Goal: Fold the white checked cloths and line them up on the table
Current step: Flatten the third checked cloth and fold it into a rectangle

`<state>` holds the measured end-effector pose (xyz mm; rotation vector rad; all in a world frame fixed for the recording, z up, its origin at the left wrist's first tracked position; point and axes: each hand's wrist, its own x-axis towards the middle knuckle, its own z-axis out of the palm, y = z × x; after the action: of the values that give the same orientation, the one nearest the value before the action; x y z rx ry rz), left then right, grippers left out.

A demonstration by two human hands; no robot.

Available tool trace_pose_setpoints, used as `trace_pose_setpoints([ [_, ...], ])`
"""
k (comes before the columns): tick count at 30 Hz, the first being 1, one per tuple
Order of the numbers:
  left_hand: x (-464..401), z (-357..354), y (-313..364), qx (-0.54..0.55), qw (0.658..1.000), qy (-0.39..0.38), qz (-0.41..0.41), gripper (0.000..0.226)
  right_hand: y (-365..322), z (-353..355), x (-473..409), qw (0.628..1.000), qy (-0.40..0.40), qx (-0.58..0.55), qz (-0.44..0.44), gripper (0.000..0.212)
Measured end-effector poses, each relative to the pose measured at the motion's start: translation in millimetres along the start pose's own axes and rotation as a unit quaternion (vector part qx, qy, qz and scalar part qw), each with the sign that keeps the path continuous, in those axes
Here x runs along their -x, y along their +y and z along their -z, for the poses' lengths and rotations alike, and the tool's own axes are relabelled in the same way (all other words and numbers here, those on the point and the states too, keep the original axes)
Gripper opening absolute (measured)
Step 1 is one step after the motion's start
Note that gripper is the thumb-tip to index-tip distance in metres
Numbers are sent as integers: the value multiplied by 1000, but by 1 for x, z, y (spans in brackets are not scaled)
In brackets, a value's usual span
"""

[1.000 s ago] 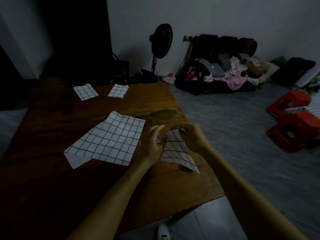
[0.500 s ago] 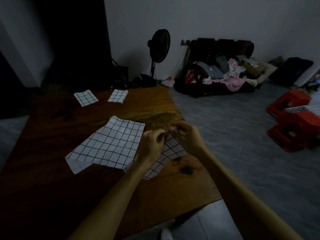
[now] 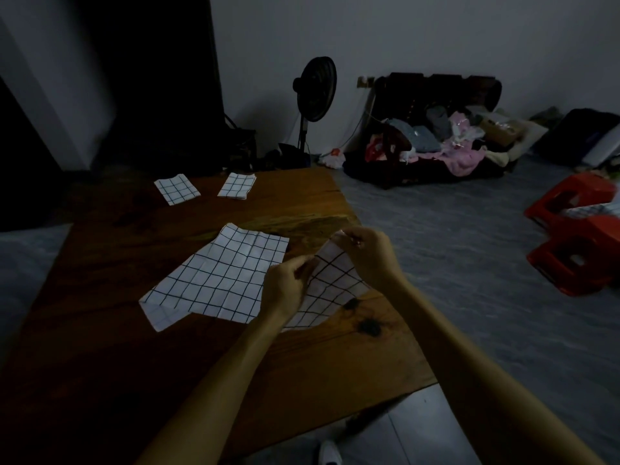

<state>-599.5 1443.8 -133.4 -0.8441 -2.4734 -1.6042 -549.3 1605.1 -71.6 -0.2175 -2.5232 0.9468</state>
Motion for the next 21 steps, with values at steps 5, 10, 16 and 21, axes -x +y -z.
trace_pose_setpoints([
  [5,6,-1,-26,-37,999,-21,24,33,-2,3,-4,999,34,-15,1,16],
  [10,10,2,-37,-48,999,-9,2,26,-9,8,-4,996,82,-41,8,16],
  [16,13,0,-56,-126,990,-56,2,50,-10,16,-5,993,105,-8,55,15],
  [21,-2,2,-3,-42,997,-68,-21,62,-7,7,-3,985,65,63,148,11],
])
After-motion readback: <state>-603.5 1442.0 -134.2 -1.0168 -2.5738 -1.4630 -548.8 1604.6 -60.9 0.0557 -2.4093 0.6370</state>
